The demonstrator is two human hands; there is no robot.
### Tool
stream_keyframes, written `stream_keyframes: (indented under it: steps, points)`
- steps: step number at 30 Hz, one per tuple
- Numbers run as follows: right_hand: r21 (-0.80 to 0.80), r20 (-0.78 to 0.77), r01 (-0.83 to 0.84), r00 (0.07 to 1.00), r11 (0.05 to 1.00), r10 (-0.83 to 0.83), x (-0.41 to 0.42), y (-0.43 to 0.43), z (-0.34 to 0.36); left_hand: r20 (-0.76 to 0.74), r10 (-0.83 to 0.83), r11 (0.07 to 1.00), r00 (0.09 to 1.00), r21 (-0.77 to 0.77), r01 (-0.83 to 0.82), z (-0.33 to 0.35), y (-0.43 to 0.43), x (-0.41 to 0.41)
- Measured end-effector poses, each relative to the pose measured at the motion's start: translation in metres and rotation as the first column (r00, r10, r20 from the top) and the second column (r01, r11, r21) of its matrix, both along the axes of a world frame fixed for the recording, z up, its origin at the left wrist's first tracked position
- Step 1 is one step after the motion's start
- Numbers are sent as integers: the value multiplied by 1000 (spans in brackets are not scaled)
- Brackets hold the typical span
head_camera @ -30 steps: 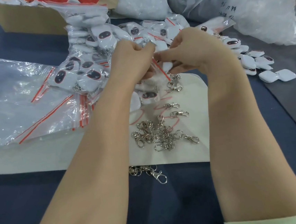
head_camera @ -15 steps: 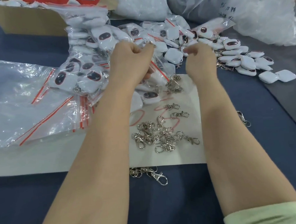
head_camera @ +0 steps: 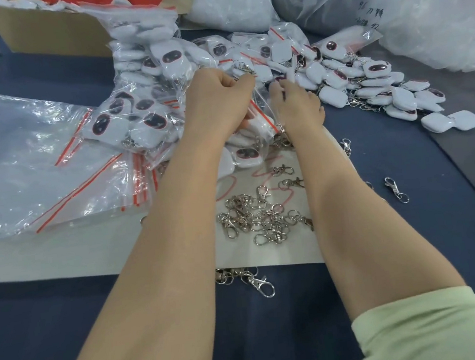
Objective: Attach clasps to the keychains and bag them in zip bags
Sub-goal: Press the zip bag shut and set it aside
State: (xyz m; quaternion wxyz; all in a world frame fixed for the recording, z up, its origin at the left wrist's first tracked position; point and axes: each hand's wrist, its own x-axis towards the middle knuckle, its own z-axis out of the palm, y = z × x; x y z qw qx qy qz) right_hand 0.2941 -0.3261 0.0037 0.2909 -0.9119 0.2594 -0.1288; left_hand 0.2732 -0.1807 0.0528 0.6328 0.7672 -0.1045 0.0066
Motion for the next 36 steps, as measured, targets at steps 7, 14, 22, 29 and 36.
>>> stream_keyframes:
  steps: [7,14,22,29,36]
  points:
    - [792,479,-132,739,595,-474,-23,-12,19,0,-12,1000,1000,5,12,1,0,-2]
    - [891,447,-361,803,274,-394,-26,-9,14,5,-22,1000,1000,10,22,1,0,-3]
    - [845,482,-339,818,414,-314,-24,-11,6,-4,-40,999,999,21,40,0,-1,-4]
    - [819,495,-335,823,465,-279,-22,-8,6,-7,-26,999,1000,22,26,-2,-4,-3]
    - [855,469,-329,820,400,-328,-21,-9,7,-7,-17,1000,1000,15,17,-2,-4,-4]
